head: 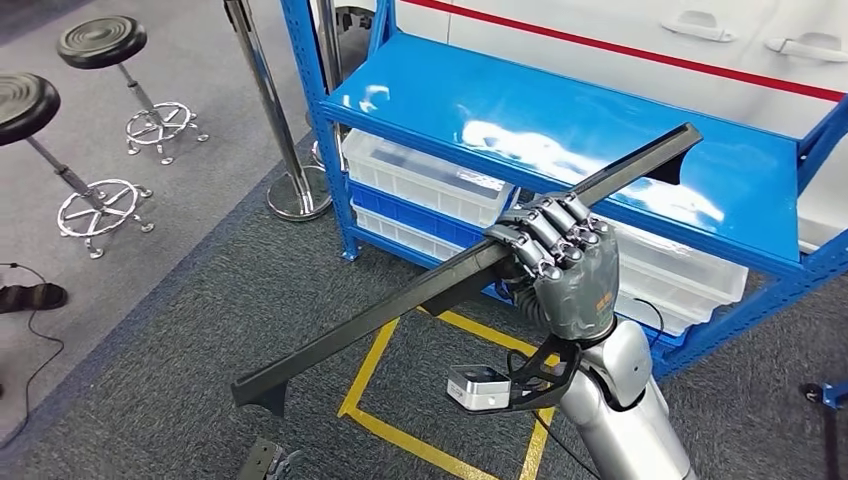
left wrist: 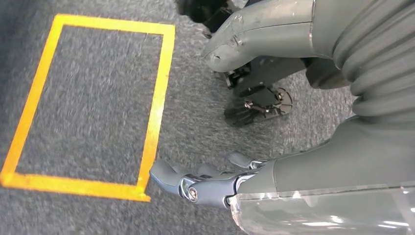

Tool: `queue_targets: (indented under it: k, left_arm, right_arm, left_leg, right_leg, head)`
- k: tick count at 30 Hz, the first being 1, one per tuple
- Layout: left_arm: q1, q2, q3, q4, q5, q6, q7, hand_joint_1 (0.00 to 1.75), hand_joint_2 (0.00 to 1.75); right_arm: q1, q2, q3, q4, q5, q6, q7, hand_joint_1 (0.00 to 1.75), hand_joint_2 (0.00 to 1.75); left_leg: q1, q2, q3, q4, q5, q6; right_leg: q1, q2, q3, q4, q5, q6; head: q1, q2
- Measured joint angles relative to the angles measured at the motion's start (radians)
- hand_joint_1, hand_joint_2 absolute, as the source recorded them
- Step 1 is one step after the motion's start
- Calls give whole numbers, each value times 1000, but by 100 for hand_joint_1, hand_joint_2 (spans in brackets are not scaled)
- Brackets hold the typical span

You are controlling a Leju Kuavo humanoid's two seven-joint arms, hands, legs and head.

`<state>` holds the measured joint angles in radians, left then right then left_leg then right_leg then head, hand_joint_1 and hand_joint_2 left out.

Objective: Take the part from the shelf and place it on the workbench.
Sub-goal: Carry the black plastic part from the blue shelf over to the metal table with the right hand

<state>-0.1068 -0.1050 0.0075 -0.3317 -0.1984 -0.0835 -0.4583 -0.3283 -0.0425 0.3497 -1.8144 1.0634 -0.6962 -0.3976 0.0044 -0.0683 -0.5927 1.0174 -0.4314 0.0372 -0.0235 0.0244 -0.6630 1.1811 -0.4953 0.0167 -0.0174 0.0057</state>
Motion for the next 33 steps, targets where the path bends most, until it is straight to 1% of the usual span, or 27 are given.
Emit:
queue_targets:
  k: [2, 3, 5, 6, 8, 9, 10, 11, 12, 13, 14, 16, 17, 18, 19, 20, 21, 22, 23, 25, 26, 27, 28, 29, 30, 32, 33]
  left_arm:
    - [-2, 0, -3, 0, 2, 0, -1, 0, 175]
    - [-2, 0, -4, 0, 3, 0, -1, 0, 175]
    - [-1, 1, -6, 1, 5, 1, -3, 0, 175]
    - [1, 3, -6, 2, 7, 1, -3, 0, 175]
    - [2, 5, -9, 3, 9, 2, -3, 0, 175]
    - [1, 5, -10, 3, 9, 2, -3, 0, 175]
    - [0, 5, -12, 3, 10, 2, -3, 0, 175]
    - [0, 5, -13, 3, 10, 2, -3, 0, 175]
    - [1, 5, -14, 3, 10, 2, -3, 0, 175]
    - [2, 5, -14, 3, 10, 2, -3, 0, 175]
    - [3, 6, -15, 3, 10, 2, -3, 0, 175]
    - [1, 6, -15, 3, 10, 2, -3, 0, 175]
    - [0, 7, -15, 3, 10, 2, -3, 0, 175]
    - [-1, 7, -16, 3, 10, 2, -3, 0, 175]
    - [-1, 7, -17, 3, 10, 2, -3, 0, 175]
    - [0, 7, -17, 3, 10, 2, -3, 0, 175]
    - [2, 7, -18, 4, 10, 2, -3, 0, 175]
    - [3, 8, -19, 4, 10, 2, -3, 0, 175]
    - [3, 8, -19, 4, 10, 2, -3, 0, 175]
    - [0, 8, -22, 4, 10, 2, -2, 0, 175]
    - [0, 7, -23, 4, 9, 1, -2, 0, 175]
    - [1, 7, -24, 5, 8, 0, -1, 0, 175]
    - [3, 7, -25, 5, 7, -1, 0, 0, 175]
    - [4, 7, -27, 6, 5, -2, 1, 0, 175]
    - [5, 7, -29, 6, 2, -3, 3, 0, 175]
    - [5, 7, -34, 8, -3, -6, 6, 0, 175]
    - [4, 7, -37, 8, -5, -7, 8, 0, 175]
  right_arm:
    - [-2, 0, 0, -1, 0, 0, 1, 175, 175]
    - [-3, -1, 0, -1, 1, 0, 2, 175, 175]
    - [-5, -2, 0, -2, 1, 0, 7, 175, 175]
    - [-7, -3, 0, -2, 2, 0, 8, 175, 175]
    - [-12, -3, 0, -4, 4, 0, 11, 175, 175]
    - [-13, -3, 0, -4, 6, 0, 12, 175, 175]
    - [-13, -3, 0, -5, 8, 0, 12, 175, 175]
    - [-13, -4, 0, -6, 10, 0, 12, 175, 175]
    - [-13, -4, 0, -6, 12, 0, 12, 175, 175]
    - [-13, -4, 0, -6, 13, 0, 12, 175, 175]
    - [-13, -4, 0, -6, 13, 0, 12, 175, 175]
    - [-14, -4, 0, -6, 14, 0, 12, 175, 175]
    - [-14, -4, 0, -6, 14, 0, 13, 175, 175]
    - [-14, -4, 1, -6, 16, 0, 14, 175, 175]
    - [-14, -4, 1, -6, 17, 0, 15, 175, 175]
    - [-14, -4, 1, -6, 17, 0, 16, 175, 175]
    - [-14, -4, 1, -6, 18, 0, 17, 175, 175]
    - [-15, -5, 1, -7, 18, 0, 18, 175, 175]
    - [-15, -5, 1, -8, 18, 0, 18, 175, 175]
    - [-12, -6, 0, -10, 18, -1, 19, 175, 175]
    - [-9, -8, 0, -10, 19, -1, 19, 175, 175]
    - [-6, -9, 0, -10, 19, -1, 20, 175, 175]
    - [-4, -11, 0, -10, 20, -1, 21, 175, 175]
    - [-2, -12, 0, -11, 23, -1, 24, 175, 175]
    - [-1, -13, 0, -12, 27, -2, 26, 175, 175]
    - [2, -14, -2, -15, 37, -2, 32, 175, 175]
    - [5, -14, -3, -17, 40, -2, 33, 175, 175]
  left_leg:
    - [0, -22, -11, 13, -3, -9]
    - [1, -32, -17, 16, -3, -15]
    - [5, -52, -26, 16, -1, -27]
    - [5, -49, -28, 19, -3, -32]
    - [4, -7, -55, 77, -39, -43]
    - [4, 23, -82, 134, -69, -48]
    - [6, 43, -115, 202, -100, -53]
    - [8, 54, -143, 259, -120, -57]
    - [10, 59, -157, 287, -122, -59]
    - [10, 62, -151, 276, -105, -60]
    - [10, 69, -125, 226, -73, -58]
    - [2, 109, -52, 84, -14, -50]
    - [-3, 128, -28, 35, 0, -42]
    - [-9, 140, -17, 11, 2, -35]
    - [-13, 138, -17, 8, 0, -28]
    - [-13, 125, -17, 5, 3, -20]
    - [-10, 113, -14, -1, 6, -14]
    - [-8, 102, -11, -8, 10, -6]
    - [-4, 91, -7, -14, 14, 2]
    - [-2, 70, -8, -16, 18, 11]
    - [-3, 57, -9, -15, 18, 12]
    - [-3, 43, -9, -12, 17, 12]
    - [-3, 29, -10, -9, 16, 12]
    - [-3, 15, -10, -4, 14, 10]
    - [-2, 2, -11, 2, 11, 7]
    - [-3, -22, -20, 16, 5, -3]
    - [-2, -32, -26, 22, 4, -8]
  right_leg:
    - [-4, 39, 45, -101, 33, -3]
    - [-3, 50, 52, -120, 32, -4]
    - [-2, 34, 54, -126, 33, -9]
    - [-3, 23, 57, -131, 34, -14]
    - [-6, -3, 63, -140, 37, -24]
    - [-4, -17, 65, -141, 36, -28]
    - [-3, -31, 66, -142, 35, -31]
    - [-1, -45, 66, -142, 34, -32]
    - [0, -58, 66, -141, 33, -32]
    - [1, -70, 67, -141, 31, -32]
    - [1, -82, 70, -141, 29, -31]
    - [4, -103, 77, -141, 25, -26]
    - [6, -113, 79, -142, 23, -22]
    - [9, -122, 81, -143, 22, -18]
    - [11, -131, 83, -144, 22, -15]
    - [12, -142, 86, -147, 21, -10]
    - [11, -140, 89, -145, 16, -5]
    - [10, -125, 86, -132, 4, -2]
    - [9, -100, 73, -100, -18, 1]
    - [7, -45, 15, 20, -79, 1]
    - [7, -32, -18, 82, -100, 1]
    - [7, -27, -40, 120, -104, 2]
    - [7, -25, -45, 121, -89, 2]
    - [5, -22, -31, 84, -55, 2]
    - [2, -11, -5, 19, -15, 2]
    - [-5, 33, 42, -91, 28, 4]
    - [-7, 50, 51, -116, 31, 5]
  head:
    - [0, 0]
    - [0, 0]
    - [0, 0]
    - [0, 0]
    - [-1, 0]
    - [-2, 0]
    - [-2, 0]
    - [-2, 0]
    - [-2, 0]
    - [-2, 0]
    - [-2, 0]
    - [-2, 0]
    - [-2, 0]
    - [-2, 0]
    - [-2, 0]
    - [-2, 0]
    - [-2, 0]
    - [-2, 0]
    - [-1, 0]
    - [0, 0]
    - [0, 0]
    - [0, 0]
    - [0, 0]
    - [0, 0]
    - [0, 0]
    - [0, 0]
    - [0, 0]
